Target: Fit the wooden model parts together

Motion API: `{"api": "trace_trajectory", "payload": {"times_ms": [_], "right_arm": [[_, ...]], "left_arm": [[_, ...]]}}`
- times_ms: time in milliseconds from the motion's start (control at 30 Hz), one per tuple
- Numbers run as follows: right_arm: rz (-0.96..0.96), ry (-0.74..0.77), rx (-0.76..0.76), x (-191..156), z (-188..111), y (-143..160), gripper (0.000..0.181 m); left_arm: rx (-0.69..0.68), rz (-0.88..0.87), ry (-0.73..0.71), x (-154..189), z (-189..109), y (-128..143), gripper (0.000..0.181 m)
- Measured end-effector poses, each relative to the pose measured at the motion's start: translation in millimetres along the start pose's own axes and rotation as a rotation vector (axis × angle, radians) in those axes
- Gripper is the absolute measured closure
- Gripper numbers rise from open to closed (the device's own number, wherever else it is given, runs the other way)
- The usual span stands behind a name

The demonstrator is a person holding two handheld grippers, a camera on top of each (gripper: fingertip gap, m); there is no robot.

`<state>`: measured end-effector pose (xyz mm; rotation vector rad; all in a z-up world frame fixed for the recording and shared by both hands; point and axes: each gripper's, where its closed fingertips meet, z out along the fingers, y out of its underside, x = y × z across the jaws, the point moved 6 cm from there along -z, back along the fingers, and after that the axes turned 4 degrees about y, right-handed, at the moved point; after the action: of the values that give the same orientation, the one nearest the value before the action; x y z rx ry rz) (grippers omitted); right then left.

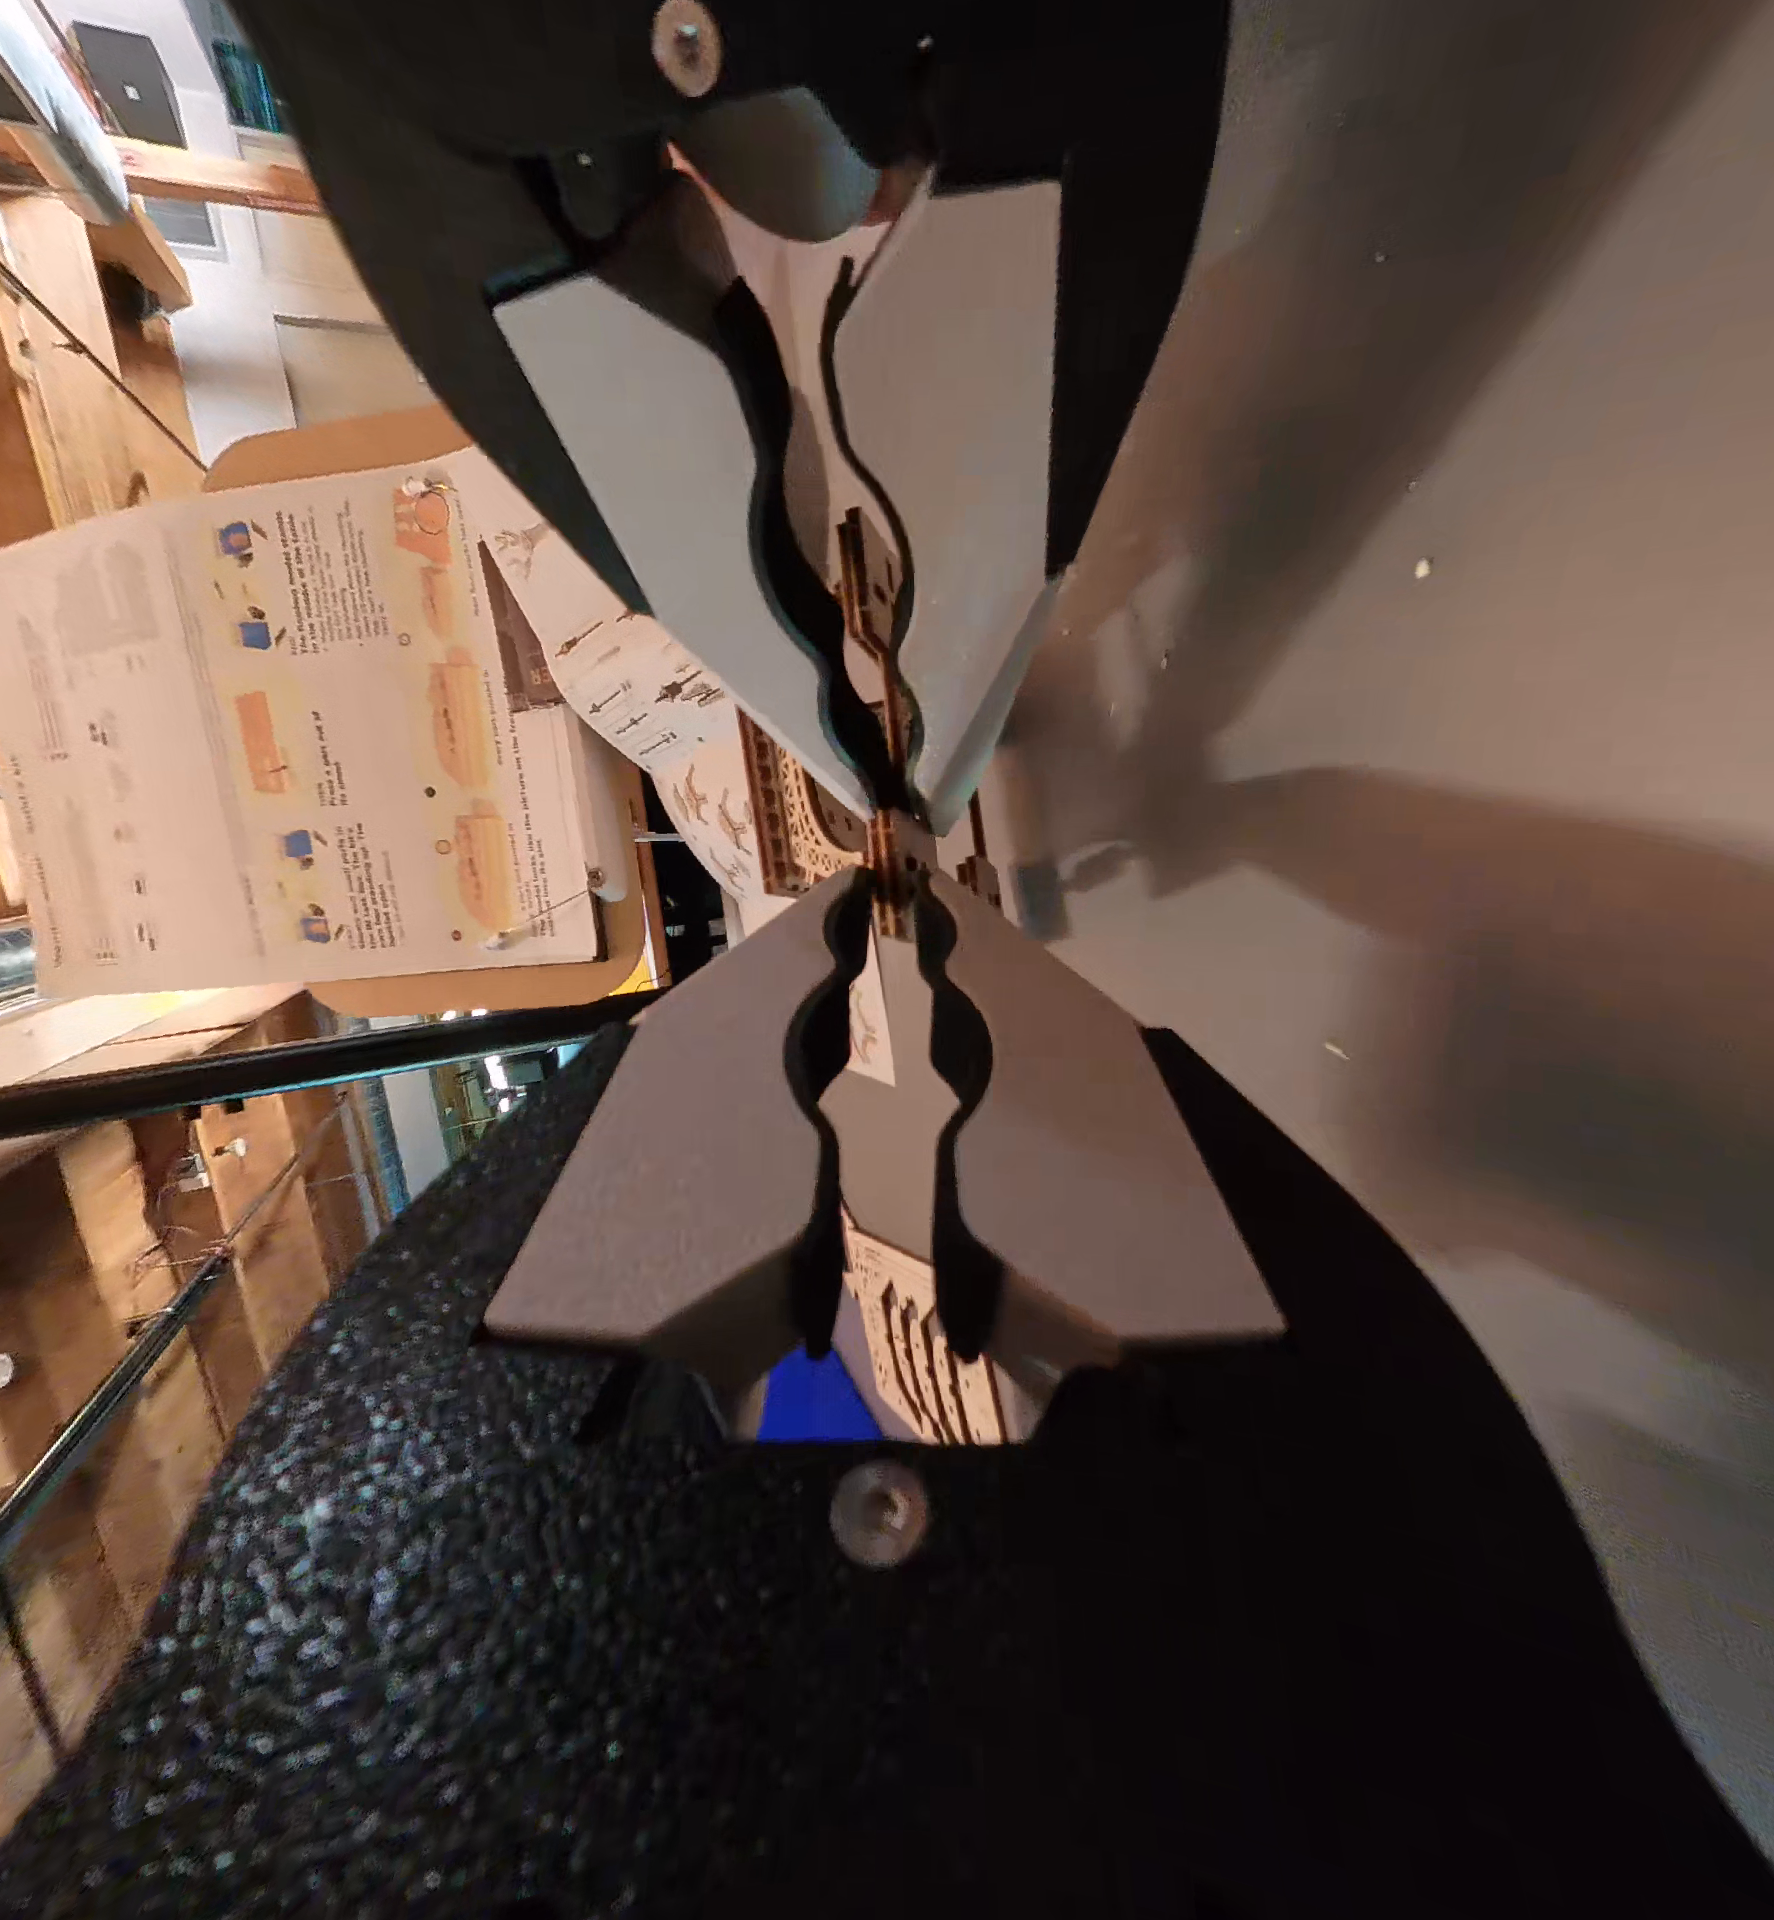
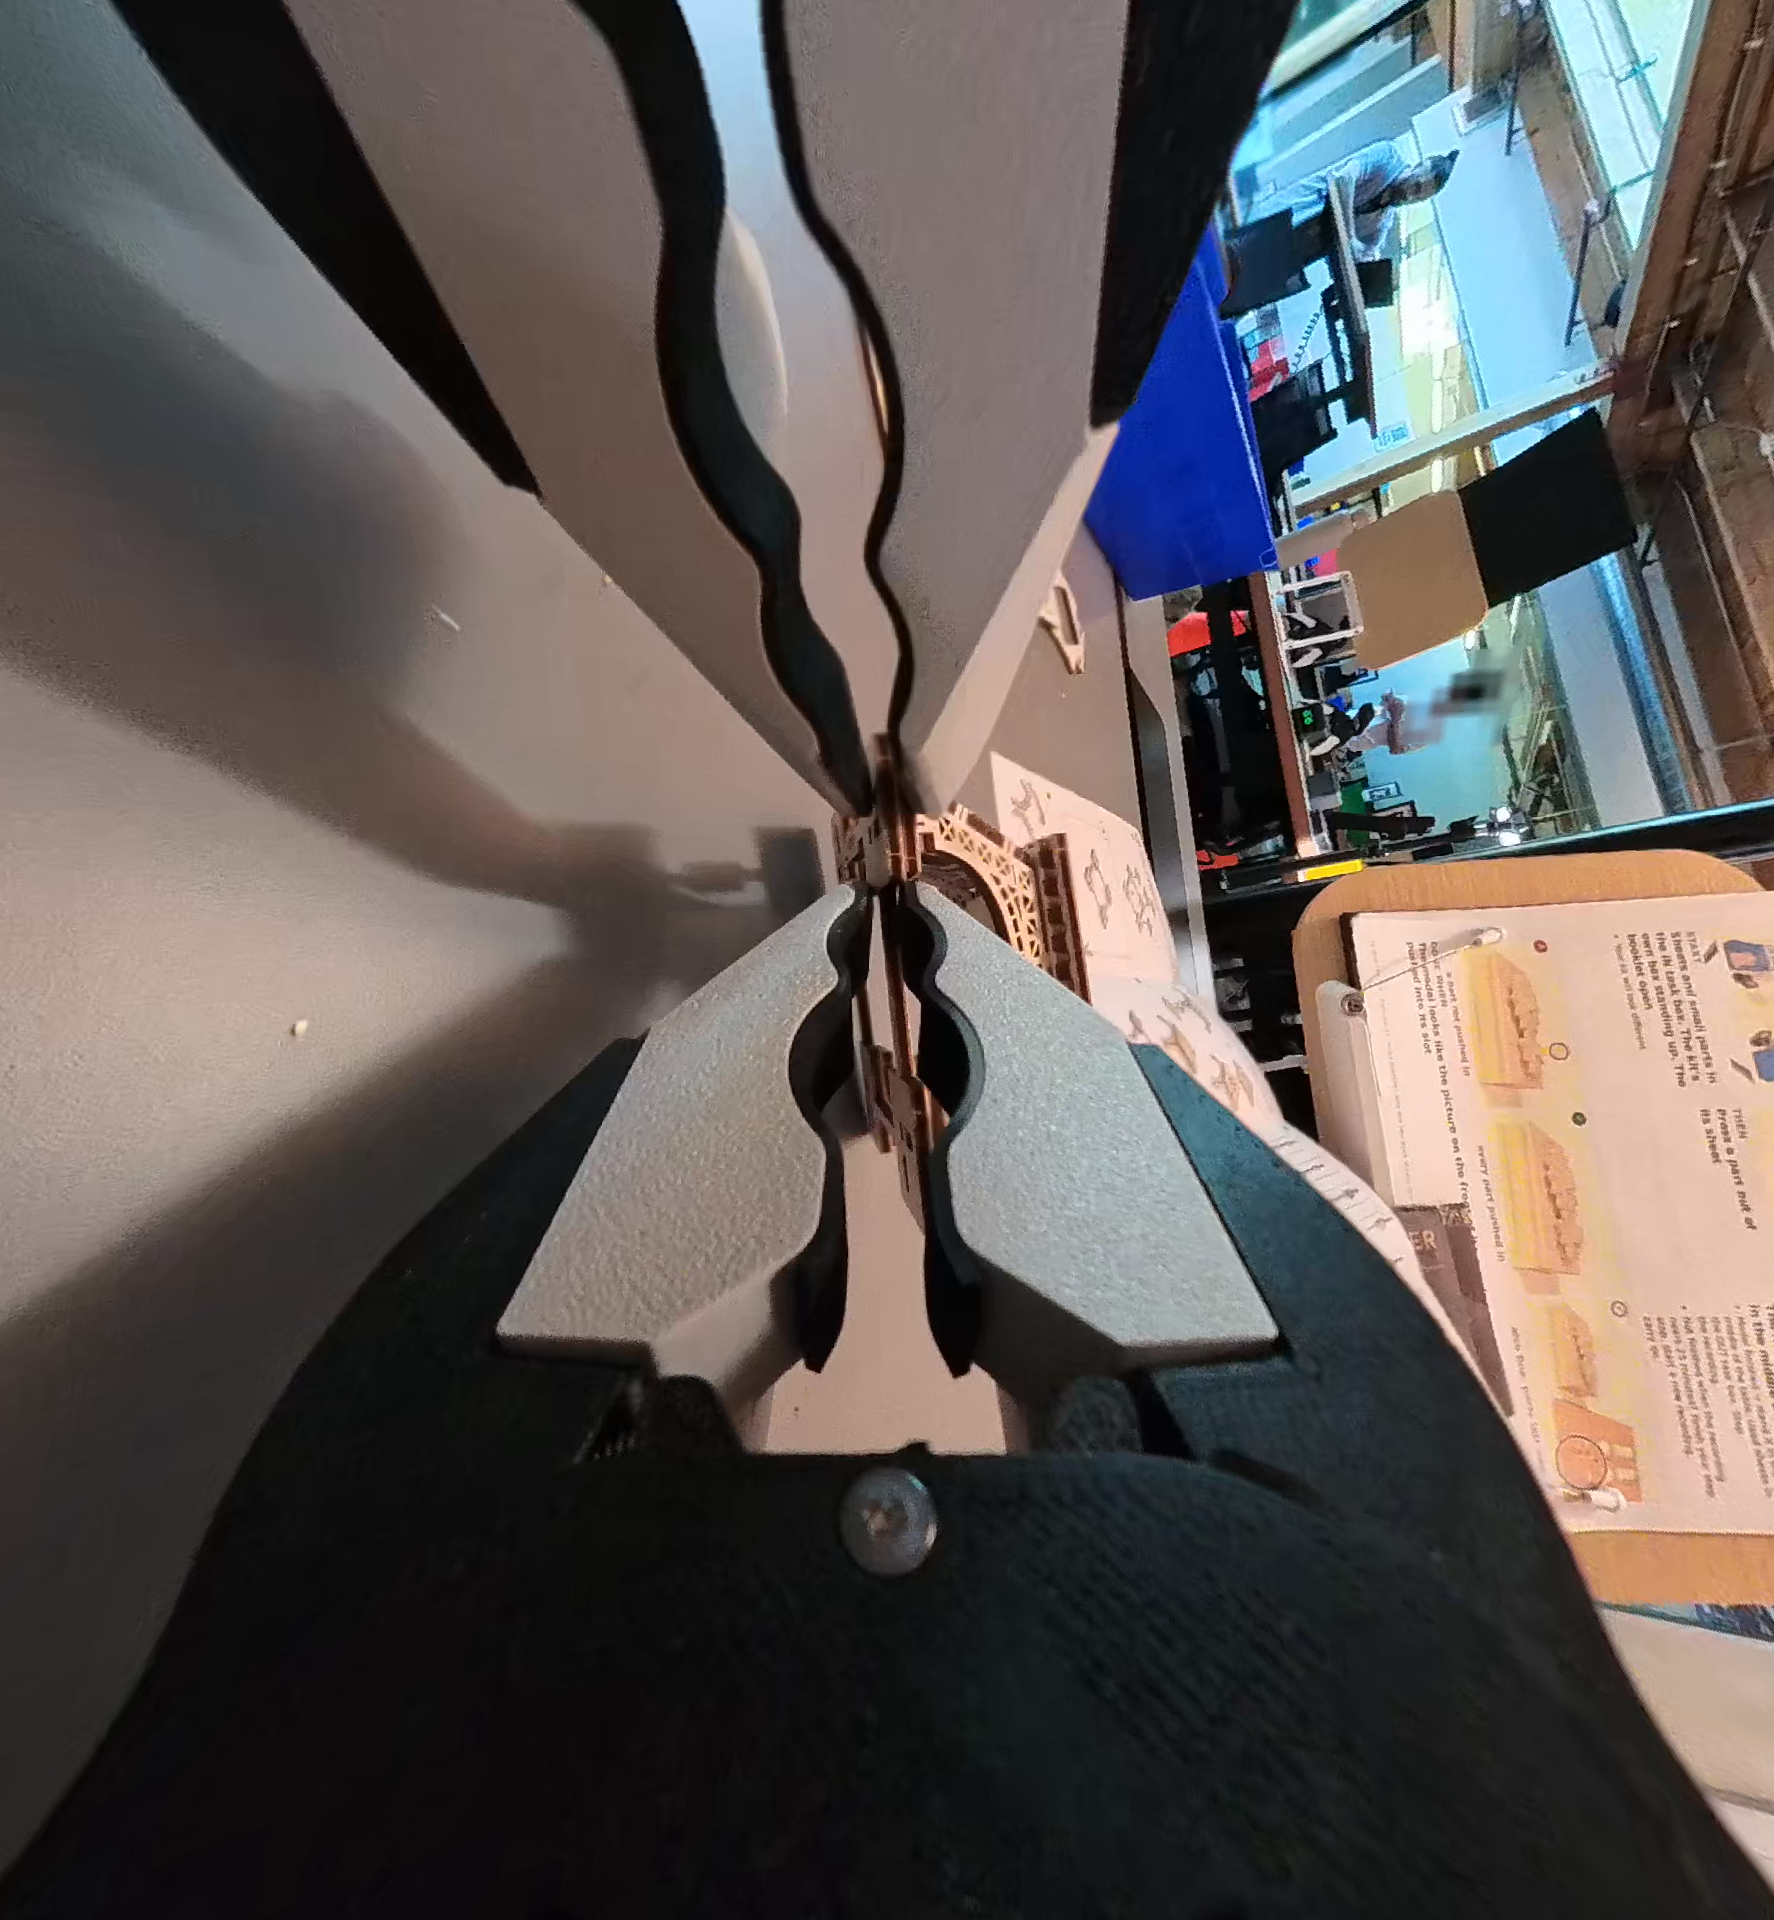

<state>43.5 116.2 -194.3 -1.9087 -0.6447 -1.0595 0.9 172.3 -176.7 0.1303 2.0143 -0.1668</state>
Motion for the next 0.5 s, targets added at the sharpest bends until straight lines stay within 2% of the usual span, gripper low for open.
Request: {"api": "trace_trajectory", "payload": {"times_ms": [333,500], "right_arm": [[-0.034,-0.005,-0.026,-1.8,0.3,-0.9,0.179],[-0.019,-0.026,-0.008,-3.0,0.2,-0.9,0.181]], "left_arm": [[-0.05,-0.019,0.003,2.0,3.5,-3.5,0.176],[-0.03,-0.118,0.034,2.0,4.1,2.4,0.177]]}}
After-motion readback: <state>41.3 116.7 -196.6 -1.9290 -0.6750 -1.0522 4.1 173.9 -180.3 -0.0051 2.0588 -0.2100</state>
